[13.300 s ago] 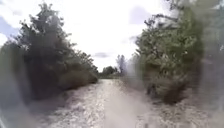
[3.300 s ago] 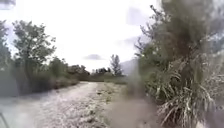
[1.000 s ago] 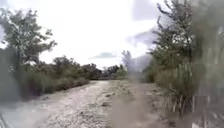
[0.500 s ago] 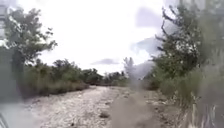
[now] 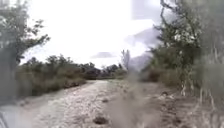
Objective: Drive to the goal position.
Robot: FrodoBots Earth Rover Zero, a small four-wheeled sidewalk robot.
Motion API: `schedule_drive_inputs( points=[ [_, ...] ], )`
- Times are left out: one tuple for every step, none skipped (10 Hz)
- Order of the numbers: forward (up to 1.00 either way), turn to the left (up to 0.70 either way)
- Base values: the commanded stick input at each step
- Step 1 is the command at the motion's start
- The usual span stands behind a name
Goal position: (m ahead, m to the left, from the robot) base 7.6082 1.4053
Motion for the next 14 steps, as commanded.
schedule_drive_inputs(
  points=[
    [0.69, 0.01],
    [0.69, 0.01],
    [0.69, 0.01],
    [0.69, 0.01],
    [0.69, 0.01],
    [0.69, 0.01],
    [0.69, 0.01],
    [0.69, 0.03],
    [0.69, 0.1],
    [0.69, 0.14],
    [0.69, 0.14],
    [0.69, 0.14],
    [0.69, 0.14],
    [0.69, 0.14]
  ],
)
